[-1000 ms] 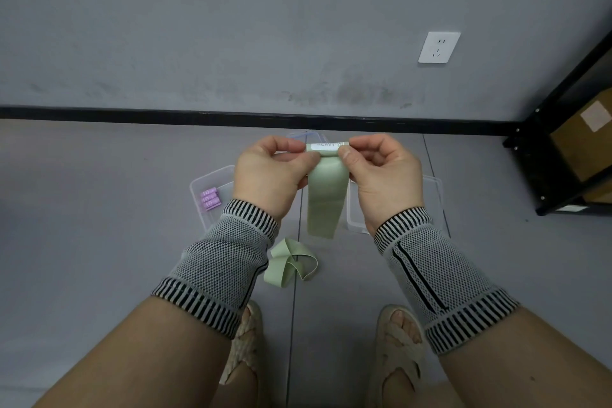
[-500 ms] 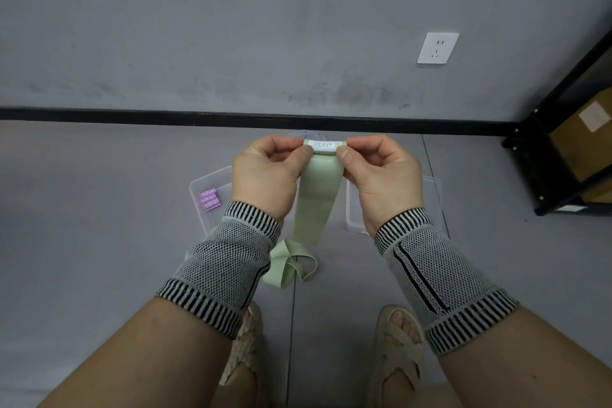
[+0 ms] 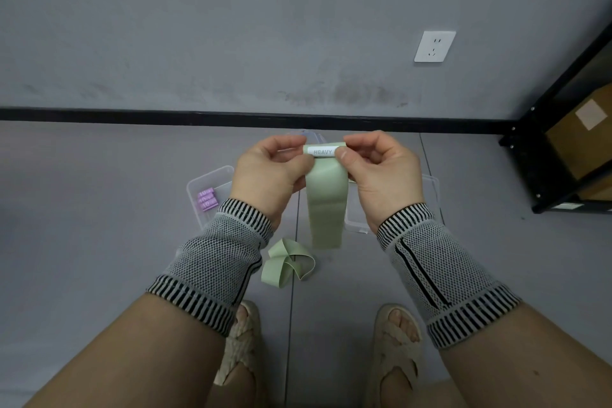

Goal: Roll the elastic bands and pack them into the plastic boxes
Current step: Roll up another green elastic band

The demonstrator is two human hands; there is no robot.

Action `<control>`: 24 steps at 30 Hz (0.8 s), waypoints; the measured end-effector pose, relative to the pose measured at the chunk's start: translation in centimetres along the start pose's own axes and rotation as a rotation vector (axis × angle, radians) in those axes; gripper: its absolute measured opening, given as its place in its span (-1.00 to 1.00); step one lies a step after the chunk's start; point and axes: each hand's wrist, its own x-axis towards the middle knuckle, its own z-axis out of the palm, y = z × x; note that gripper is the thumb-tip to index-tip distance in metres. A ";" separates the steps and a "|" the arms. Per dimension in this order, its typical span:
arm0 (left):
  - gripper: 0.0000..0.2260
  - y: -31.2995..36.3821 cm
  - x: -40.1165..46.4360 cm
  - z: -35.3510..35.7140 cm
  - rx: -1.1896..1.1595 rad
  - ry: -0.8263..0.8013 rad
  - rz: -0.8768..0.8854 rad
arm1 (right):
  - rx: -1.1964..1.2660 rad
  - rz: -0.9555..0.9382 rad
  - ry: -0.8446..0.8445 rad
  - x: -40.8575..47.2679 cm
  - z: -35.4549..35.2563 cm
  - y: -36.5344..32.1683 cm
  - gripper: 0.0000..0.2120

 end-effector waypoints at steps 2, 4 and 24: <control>-0.85 0.2 -0.1 -0.1 0.013 -0.017 -0.028 | -0.010 -0.010 -0.003 0.0 0.0 -0.1 -0.84; -0.90 0.4 -0.2 -0.3 0.023 -0.031 -0.031 | -0.015 -0.014 -0.004 -0.1 -0.1 -0.2 -0.83; -0.83 0.1 0.2 -0.6 0.086 -0.015 0.098 | -0.016 0.074 -0.050 0.0 -0.1 -0.1 -0.88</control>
